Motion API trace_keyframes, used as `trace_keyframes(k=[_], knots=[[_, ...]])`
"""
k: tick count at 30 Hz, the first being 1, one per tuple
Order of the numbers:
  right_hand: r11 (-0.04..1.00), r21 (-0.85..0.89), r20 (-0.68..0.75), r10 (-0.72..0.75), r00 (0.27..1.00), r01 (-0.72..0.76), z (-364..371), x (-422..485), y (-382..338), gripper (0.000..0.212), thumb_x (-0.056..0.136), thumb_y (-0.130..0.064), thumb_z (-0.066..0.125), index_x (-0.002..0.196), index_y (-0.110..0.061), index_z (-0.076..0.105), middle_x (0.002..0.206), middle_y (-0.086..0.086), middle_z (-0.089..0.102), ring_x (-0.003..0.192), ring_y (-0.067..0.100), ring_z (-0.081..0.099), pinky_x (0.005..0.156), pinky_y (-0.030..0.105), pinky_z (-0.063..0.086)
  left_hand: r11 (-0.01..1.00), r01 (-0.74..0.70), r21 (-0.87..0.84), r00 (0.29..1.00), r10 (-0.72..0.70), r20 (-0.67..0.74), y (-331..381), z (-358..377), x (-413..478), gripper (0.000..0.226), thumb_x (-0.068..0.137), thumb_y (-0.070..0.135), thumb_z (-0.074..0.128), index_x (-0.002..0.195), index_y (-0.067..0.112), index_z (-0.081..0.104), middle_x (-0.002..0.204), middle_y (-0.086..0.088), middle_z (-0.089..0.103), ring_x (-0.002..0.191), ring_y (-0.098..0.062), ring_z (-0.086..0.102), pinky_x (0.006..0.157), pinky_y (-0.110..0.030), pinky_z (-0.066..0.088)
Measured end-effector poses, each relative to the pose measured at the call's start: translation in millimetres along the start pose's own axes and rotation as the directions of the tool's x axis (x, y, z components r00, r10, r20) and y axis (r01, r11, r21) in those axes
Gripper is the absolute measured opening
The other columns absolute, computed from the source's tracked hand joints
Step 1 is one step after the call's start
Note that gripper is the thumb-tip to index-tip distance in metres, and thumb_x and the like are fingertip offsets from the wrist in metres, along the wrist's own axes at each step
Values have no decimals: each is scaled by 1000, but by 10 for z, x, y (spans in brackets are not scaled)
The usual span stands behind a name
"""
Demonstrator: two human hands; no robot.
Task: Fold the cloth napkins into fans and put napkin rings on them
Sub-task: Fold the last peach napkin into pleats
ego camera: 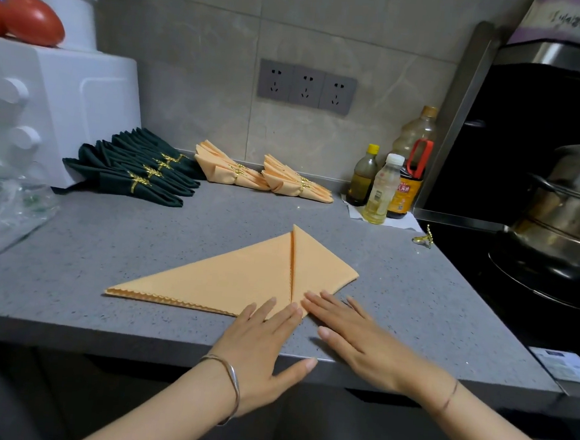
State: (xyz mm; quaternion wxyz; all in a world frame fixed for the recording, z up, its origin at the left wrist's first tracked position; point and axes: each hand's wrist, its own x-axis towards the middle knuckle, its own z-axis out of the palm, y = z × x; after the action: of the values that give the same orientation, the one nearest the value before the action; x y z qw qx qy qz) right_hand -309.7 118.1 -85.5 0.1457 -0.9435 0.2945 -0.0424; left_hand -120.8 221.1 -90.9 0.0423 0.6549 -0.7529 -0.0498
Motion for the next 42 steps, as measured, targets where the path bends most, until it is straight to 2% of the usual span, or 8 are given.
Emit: trace_keyframes(k=[3,16,20,25,30,33,37,42], knots=[[1000,7,41,7,999,-8,-26,51,78,50,98,-50,15,147,-43,11,152,-32,1,137,-16,-11,113,18,-12,1000,2,0,1000,-2,1,5,28,12,97,68,77,-8,152,28,-8,158,15,-11,145,-10,-17,117,-30,-12],[958,11,-52,286,957,-286,-203,400,725,50,103,-41,18,150,-28,15,157,-14,8,144,3,-2,114,24,-8,1000,-4,30,1000,4,15,-7,31,-8,76,90,69,11,151,28,-10,158,13,-13,145,-12,-17,120,-34,-7],[983,-21,-163,174,971,-180,-131,324,394,47,103,-37,26,148,-27,26,155,-12,20,143,3,12,114,22,-3,994,-5,-108,998,-1,-59,-142,-91,-80,84,81,72,7,151,28,-9,157,17,-11,142,-1,-16,112,-21,-8],[998,-25,-241,-67,968,63,-9,209,-198,41,98,-39,44,138,-28,45,144,-17,42,126,-3,37,109,13,14,993,60,-100,997,-65,-44,-334,-162,-184,99,66,75,-7,152,30,10,159,14,1,146,-4,-2,114,-21,-4],[982,-128,-330,-172,928,137,59,259,-348,36,92,-38,56,126,-27,59,134,-14,54,119,2,44,102,12,19,997,33,-75,999,-34,-5,-346,-97,-157,98,67,74,-9,152,30,6,159,15,-1,146,-5,-5,116,-24,-4],[954,-259,-389,-248,887,153,77,314,-355,24,89,-35,54,102,-26,71,115,-12,67,93,6,58,86,18,39,997,26,-74,999,-28,-24,-337,-64,-138,98,66,74,-10,152,30,5,159,15,-1,146,-6,-6,115,-24,-6],[928,-335,-435,-304,848,161,77,381,-360,33,85,-37,44,77,-26,74,90,-15,71,64,7,59,67,15,41,997,21,-75,1000,-23,-14,-314,-83,-133,98,66,74,-8,152,30,9,159,15,4,146,-6,-1,117,-25,0],[948,-272,-378,-263,888,165,49,362,-261,15,83,-22,58,76,-19,71,84,-10,70,64,15,62,64,28,54,986,-49,-162,998,41,-53,-485,-267,-41,50,101,46,21,146,29,32,151,12,34,139,-7,29,112,-21,21]])
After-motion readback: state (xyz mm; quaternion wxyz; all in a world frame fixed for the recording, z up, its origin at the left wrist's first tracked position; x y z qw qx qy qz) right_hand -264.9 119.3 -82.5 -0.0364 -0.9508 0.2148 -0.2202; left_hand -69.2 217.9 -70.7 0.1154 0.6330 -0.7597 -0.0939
